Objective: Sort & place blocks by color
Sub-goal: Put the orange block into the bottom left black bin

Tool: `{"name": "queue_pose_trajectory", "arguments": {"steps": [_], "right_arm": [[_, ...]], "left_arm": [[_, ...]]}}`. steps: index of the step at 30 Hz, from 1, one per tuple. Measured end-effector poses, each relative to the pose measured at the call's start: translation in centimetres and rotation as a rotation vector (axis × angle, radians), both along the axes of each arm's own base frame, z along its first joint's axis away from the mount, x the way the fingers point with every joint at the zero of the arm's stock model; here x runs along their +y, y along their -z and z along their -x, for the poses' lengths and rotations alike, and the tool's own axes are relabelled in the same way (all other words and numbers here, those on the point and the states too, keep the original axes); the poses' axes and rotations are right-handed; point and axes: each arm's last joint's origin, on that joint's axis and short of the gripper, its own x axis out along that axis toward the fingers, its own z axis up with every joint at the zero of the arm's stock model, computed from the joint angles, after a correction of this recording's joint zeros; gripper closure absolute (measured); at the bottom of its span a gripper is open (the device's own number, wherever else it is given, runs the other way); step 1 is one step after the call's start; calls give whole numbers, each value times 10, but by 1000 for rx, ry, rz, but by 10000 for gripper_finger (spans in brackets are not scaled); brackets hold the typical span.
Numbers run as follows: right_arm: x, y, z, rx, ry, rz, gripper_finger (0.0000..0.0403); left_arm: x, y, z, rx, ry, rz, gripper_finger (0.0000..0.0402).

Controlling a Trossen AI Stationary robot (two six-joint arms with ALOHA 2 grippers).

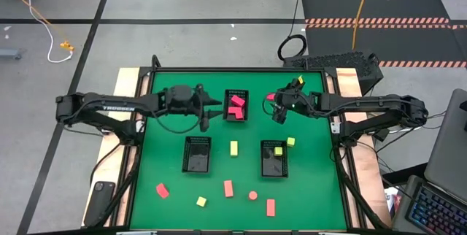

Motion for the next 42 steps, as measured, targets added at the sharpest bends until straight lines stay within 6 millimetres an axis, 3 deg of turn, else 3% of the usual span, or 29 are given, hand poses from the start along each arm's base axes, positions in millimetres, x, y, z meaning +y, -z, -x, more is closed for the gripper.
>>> {"name": "queue_pose_trajectory", "arguments": {"steps": [9,18,26,42], "right_arm": [[-44,21,-16,135,15,-122,90],[-69,42,-40,344,-8,-222,90],[-81,50,-39,378,-11,-256,90],[-88,52,-37,373,-4,-275,90]], "left_arm": [[-12,29,25,-31,23,7,218],[-17,42,51,-76,17,17,218],[-19,50,65,-85,-6,42,218],[-30,48,63,-101,-22,15,218]]}}
